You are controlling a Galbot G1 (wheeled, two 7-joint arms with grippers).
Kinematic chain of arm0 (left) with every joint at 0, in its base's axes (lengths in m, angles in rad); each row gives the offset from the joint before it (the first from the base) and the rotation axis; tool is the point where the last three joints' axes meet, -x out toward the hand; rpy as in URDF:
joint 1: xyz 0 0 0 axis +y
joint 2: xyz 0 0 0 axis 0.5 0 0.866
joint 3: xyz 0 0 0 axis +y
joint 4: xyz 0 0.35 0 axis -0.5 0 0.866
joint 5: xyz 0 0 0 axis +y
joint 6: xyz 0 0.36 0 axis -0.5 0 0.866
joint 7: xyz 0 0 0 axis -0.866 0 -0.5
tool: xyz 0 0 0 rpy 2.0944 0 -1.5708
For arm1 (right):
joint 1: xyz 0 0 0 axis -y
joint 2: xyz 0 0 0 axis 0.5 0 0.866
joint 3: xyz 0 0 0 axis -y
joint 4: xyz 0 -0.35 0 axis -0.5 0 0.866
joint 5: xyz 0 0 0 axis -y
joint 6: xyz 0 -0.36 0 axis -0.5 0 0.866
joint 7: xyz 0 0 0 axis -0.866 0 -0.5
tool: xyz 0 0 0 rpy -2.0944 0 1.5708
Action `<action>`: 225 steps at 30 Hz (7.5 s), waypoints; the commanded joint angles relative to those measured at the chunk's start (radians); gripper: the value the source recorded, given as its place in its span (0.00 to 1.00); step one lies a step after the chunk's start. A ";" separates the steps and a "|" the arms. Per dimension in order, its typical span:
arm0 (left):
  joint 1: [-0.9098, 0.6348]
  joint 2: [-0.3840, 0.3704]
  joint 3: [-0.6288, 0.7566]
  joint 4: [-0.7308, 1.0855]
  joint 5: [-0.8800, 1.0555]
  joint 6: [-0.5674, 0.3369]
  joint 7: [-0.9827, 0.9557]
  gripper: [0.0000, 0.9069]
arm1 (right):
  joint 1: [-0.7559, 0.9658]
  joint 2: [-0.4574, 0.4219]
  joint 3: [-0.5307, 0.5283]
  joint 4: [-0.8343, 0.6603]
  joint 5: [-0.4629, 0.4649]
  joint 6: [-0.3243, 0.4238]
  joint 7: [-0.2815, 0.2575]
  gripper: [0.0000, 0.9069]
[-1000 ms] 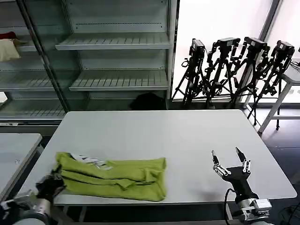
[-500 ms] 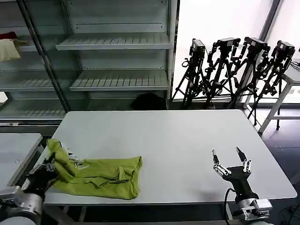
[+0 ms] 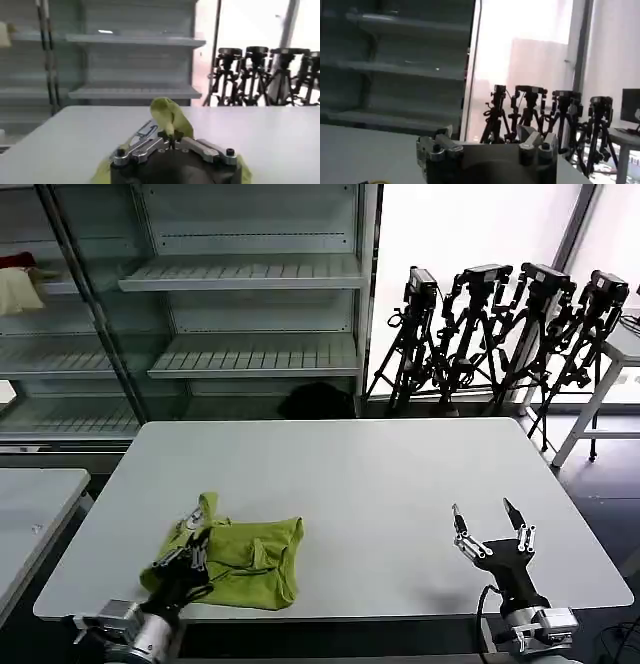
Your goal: Fold and organize the clothes.
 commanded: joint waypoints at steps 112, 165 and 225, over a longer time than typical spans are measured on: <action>-0.062 -0.050 -0.118 0.270 -0.224 0.132 0.145 0.02 | 0.020 0.004 -0.049 -0.009 -0.027 0.007 0.002 1.00; -0.170 0.223 -0.002 0.368 0.231 -0.114 0.637 0.00 | 0.047 0.009 -0.071 -0.005 -0.024 0.009 0.000 1.00; -0.095 0.026 -0.094 -0.016 0.194 0.050 0.202 1.00 | 0.494 0.184 -0.584 -0.062 0.493 -0.607 0.089 1.00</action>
